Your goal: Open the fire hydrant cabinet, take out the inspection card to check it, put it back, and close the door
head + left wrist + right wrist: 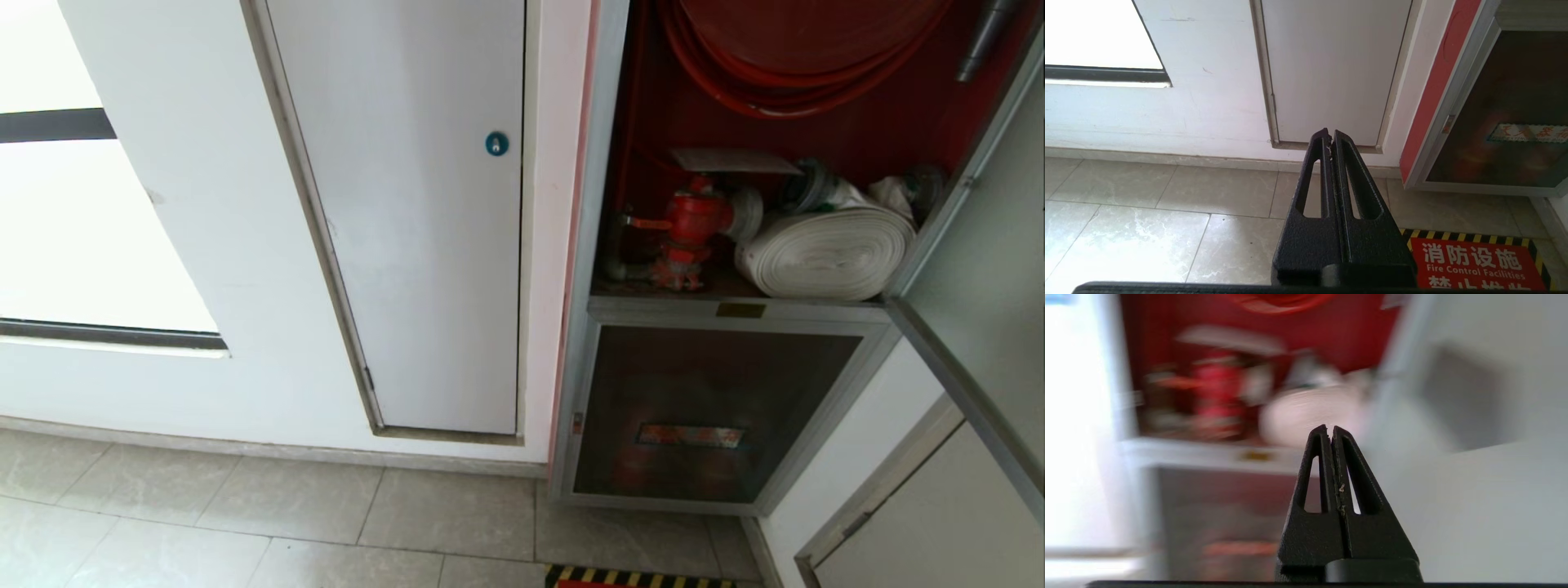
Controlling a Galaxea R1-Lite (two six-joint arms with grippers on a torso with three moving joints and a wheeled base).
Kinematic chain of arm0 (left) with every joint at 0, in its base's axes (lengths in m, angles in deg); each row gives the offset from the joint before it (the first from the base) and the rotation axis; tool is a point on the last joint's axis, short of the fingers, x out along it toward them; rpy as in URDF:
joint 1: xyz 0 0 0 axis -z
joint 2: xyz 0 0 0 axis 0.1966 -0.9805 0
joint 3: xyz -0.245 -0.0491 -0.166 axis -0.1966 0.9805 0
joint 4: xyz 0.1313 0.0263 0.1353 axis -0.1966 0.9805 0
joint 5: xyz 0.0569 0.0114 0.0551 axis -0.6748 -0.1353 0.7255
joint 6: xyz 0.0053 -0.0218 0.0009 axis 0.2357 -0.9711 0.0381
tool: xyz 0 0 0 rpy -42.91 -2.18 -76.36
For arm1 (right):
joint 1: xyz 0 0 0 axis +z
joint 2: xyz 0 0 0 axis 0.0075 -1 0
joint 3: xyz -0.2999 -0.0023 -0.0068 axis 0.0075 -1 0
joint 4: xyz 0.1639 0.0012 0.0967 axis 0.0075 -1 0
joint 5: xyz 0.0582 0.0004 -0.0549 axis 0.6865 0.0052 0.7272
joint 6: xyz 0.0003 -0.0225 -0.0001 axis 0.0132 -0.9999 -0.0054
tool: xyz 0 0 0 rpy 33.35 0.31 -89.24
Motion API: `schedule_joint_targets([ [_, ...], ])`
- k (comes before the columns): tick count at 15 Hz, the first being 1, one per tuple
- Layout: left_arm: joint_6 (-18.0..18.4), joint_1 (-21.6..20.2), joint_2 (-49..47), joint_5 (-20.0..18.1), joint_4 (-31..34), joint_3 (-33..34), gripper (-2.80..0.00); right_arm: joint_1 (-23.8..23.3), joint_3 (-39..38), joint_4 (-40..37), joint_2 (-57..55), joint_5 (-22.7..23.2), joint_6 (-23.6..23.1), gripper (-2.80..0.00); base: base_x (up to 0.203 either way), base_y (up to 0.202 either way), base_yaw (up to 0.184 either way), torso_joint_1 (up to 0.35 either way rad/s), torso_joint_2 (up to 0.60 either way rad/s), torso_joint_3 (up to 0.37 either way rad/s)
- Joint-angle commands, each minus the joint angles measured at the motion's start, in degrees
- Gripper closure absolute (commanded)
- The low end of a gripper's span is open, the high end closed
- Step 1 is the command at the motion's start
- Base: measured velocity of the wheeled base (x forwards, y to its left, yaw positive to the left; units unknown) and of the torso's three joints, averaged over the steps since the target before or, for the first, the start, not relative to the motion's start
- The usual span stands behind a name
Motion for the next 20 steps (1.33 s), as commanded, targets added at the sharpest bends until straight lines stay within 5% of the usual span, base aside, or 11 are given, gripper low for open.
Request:
schedule_joint_targets([
  [1,-0.03,0.00,-0.04,-0.01,-0.03,0.00,0.00,8.11,-3.20,0.09,2.65,-1.31,2.20,0.00,0.000,0.000,0.000,0.000,0.00,0.000],
  [5,-0.03,0.00,-0.04,-0.01,-0.03,0.04,0.00,19.16,-5.71,-9.98,14.65,-6.86,6.55,0.00,0.000,0.000,0.000,0.000,0.00,0.000],
  [11,-0.03,0.00,-0.04,-0.01,-0.03,0.00,0.00,22.64,-9.60,-23.53,29.09,-8.97,9.58,0.00,0.000,0.000,0.000,0.000,0.00,0.000],
  [14,-0.03,0.00,-0.04,-0.01,-0.03,0.00,0.00,24.29,-13.53,-24.86,29.73,-9.06,15.55,0.00,0.000,0.000,0.000,0.000,0.00,0.000],
  [20,-0.03,0.00,-0.04,-0.01,-0.03,0.00,0.00,27.50,-16.44,-36.90,43.45,-9.29,14.44,0.00,0.000,0.000,0.000,0.000,0.00,0.000],
])
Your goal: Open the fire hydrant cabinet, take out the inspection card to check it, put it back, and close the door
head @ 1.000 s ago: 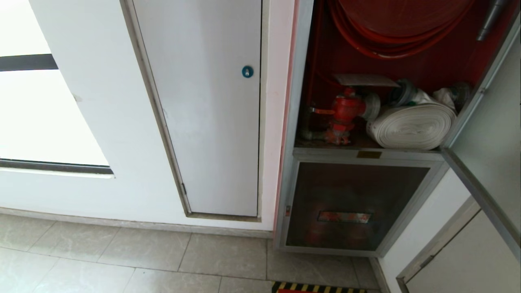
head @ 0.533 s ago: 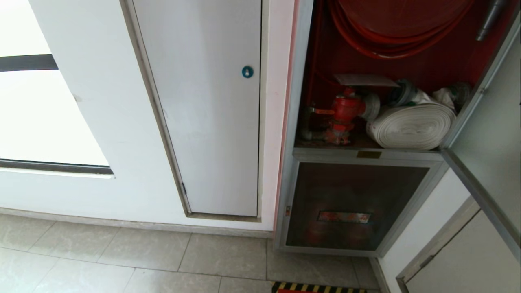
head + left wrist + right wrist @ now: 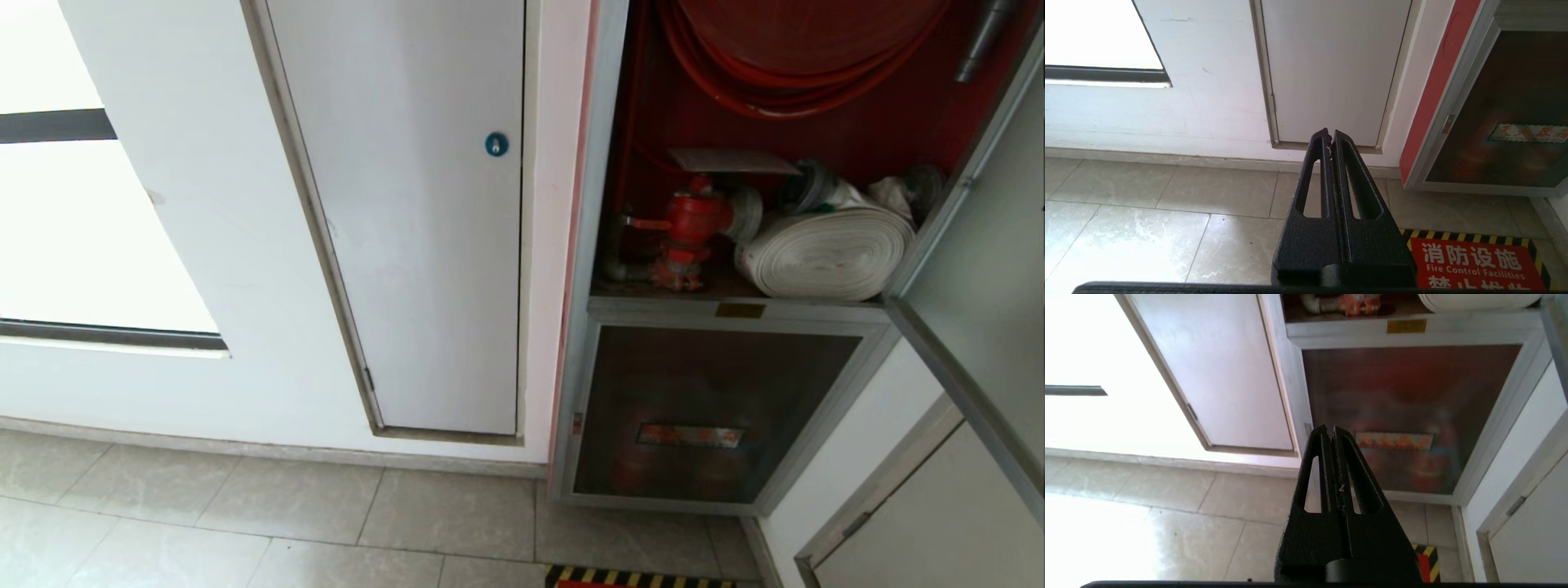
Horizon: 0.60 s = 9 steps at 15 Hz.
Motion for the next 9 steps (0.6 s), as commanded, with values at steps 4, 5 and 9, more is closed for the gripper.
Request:
schedule_joint_targets([
  [4,0.00,0.00,-0.04,-0.02,-0.02,0.00,0.00,0.09,-4.89,0.63,5.58,-1.99,-1.46,0.00,0.000,0.000,0.000,0.000,0.00,0.000],
  [5,0.00,0.00,-0.04,-0.02,-0.02,0.00,0.00,0.09,-6.74,1.75,5.58,-3.00,-3.32,0.00,0.000,0.000,0.000,0.000,0.00,0.000],
  [9,0.00,0.00,-0.04,-0.02,-0.02,0.00,0.00,0.09,-12.90,8.24,5.58,-6.79,-6.97,0.00,0.000,0.000,0.000,0.000,0.00,0.000],
])
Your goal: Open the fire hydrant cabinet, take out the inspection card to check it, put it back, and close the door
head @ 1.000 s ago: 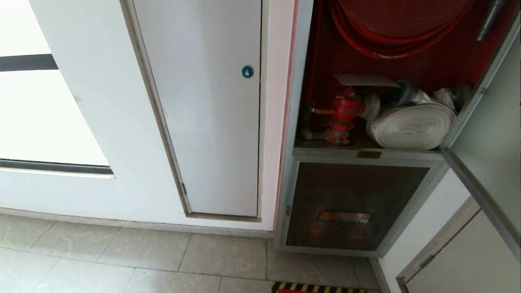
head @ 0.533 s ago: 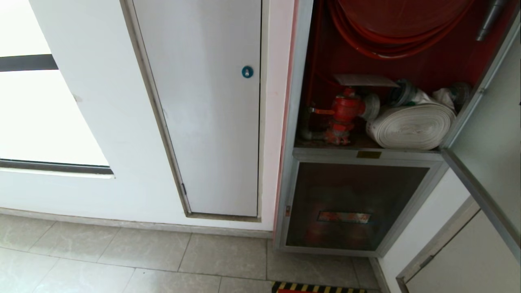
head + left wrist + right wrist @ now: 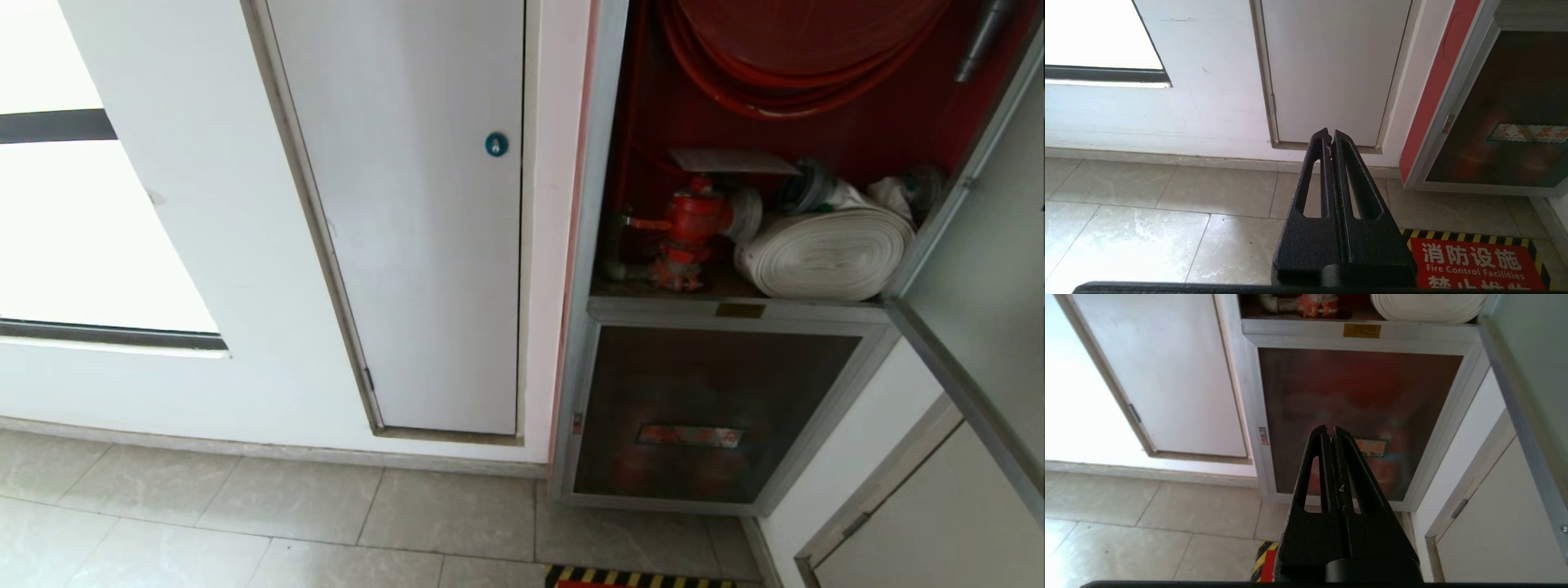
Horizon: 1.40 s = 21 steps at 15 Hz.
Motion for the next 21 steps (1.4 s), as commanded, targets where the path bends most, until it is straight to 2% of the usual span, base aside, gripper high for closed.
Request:
schedule_joint_targets([
  [1,0.00,0.00,-0.04,-0.02,-0.02,0.00,0.00,0.01,-0.99,-1.44,0.00,-0.09,-0.07,0.00,0.000,0.000,0.000,0.000,0.00,0.000],
  [19,0.07,0.00,-0.04,0.07,-0.11,0.00,0.00,0.01,-0.91,-1.91,-0.07,-0.23,0.28,0.00,0.000,0.000,0.000,0.000,0.00,0.000],
  [21,0.09,0.00,-0.04,0.07,-0.11,0.07,0.00,0.01,-0.91,-1.91,0.00,-0.23,0.28,0.00,0.162,0.000,-0.001,-0.007,-0.01,0.008],
])
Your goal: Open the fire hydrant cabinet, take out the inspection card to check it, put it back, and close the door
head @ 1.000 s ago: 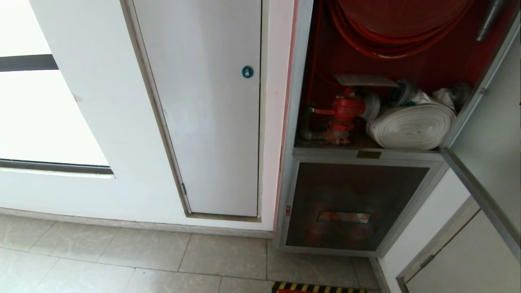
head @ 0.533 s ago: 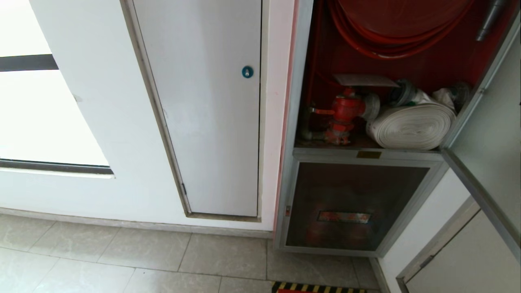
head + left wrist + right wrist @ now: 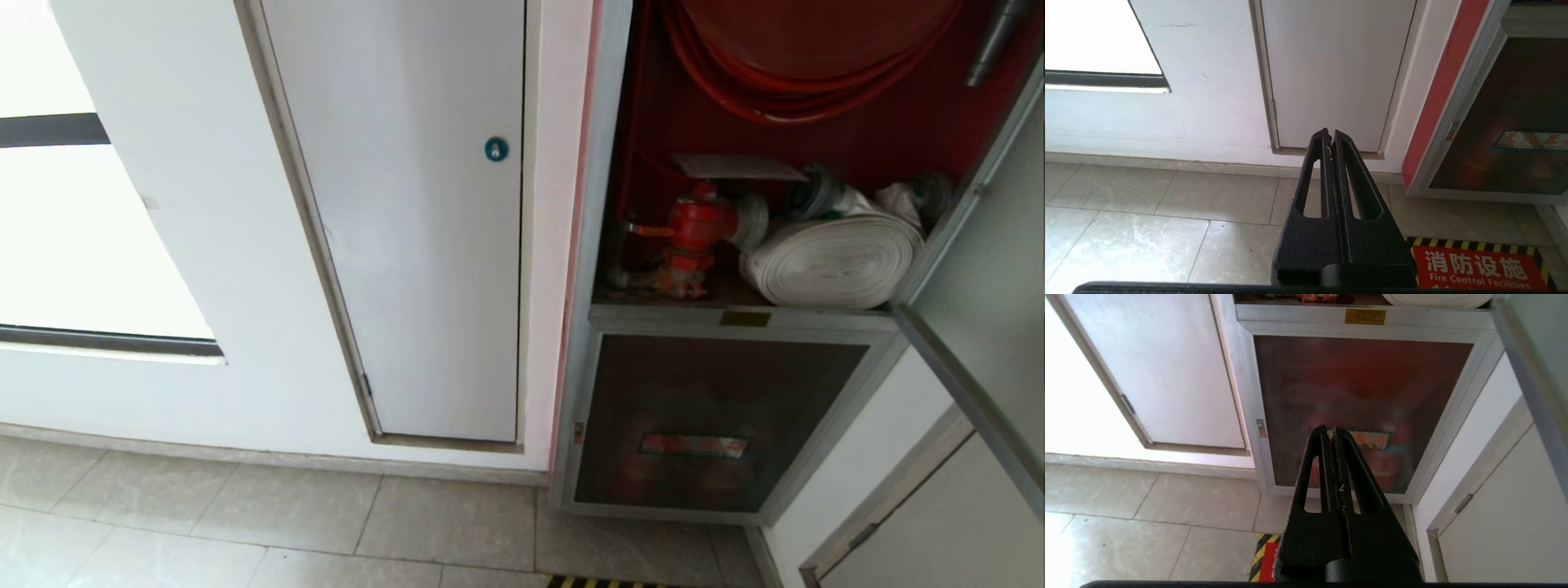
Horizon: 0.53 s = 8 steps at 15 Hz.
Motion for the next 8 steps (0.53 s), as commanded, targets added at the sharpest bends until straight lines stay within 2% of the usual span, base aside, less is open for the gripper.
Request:
schedule_joint_targets([
  [1,-0.02,0.00,-0.04,0.01,-0.02,0.00,0.00,0.04,0.00,0.10,0.00,-0.01,0.00,0.00,0.195,0.000,-0.001,0.034,0.01,0.005],
  [8,-0.02,0.00,-0.04,0.01,-0.02,0.00,0.00,0.04,0.00,0.10,0.00,-0.01,0.00,0.00,0.197,0.000,-0.001,0.004,0.01,0.002],
])
